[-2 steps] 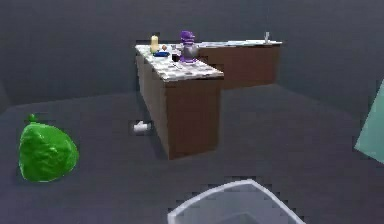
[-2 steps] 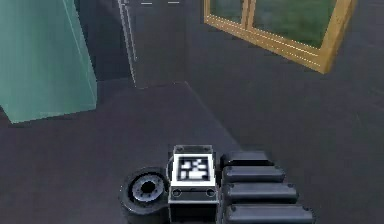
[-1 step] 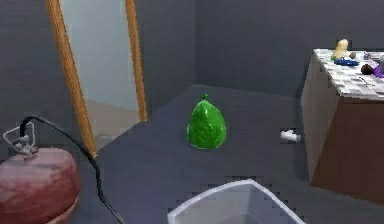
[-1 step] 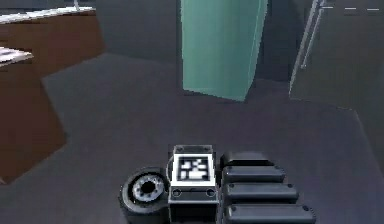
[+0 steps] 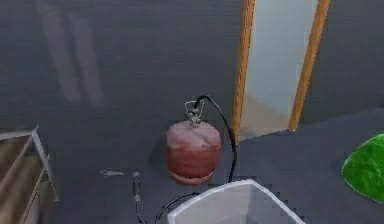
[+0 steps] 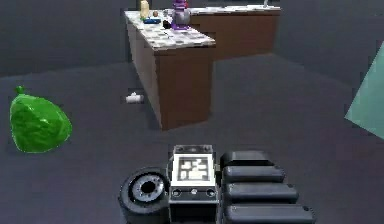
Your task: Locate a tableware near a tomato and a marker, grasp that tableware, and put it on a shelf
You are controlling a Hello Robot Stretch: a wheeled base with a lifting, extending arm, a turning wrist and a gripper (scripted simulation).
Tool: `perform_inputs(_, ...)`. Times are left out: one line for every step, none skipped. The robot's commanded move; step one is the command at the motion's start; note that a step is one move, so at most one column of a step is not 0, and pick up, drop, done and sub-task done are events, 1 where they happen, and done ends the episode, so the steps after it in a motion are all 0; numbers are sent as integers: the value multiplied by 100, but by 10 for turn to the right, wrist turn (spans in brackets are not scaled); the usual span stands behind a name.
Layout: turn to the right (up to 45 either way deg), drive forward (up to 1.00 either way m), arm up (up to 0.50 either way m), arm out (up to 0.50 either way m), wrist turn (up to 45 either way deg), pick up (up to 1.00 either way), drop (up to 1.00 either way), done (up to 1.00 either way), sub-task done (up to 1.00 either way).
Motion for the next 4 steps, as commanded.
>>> perform_inputs(-390, 0, 0, 0, 0, 0, 0, 0, 0)
perform_inputs(0, 70, 0, 0, 0, 0, 0, 0, 0)
perform_inputs(450, 0, 0, 0, 0, 0, 0, 0, 0)
perform_inputs(210, 0, 0, 0, 0, 0, 0, 0, 0)
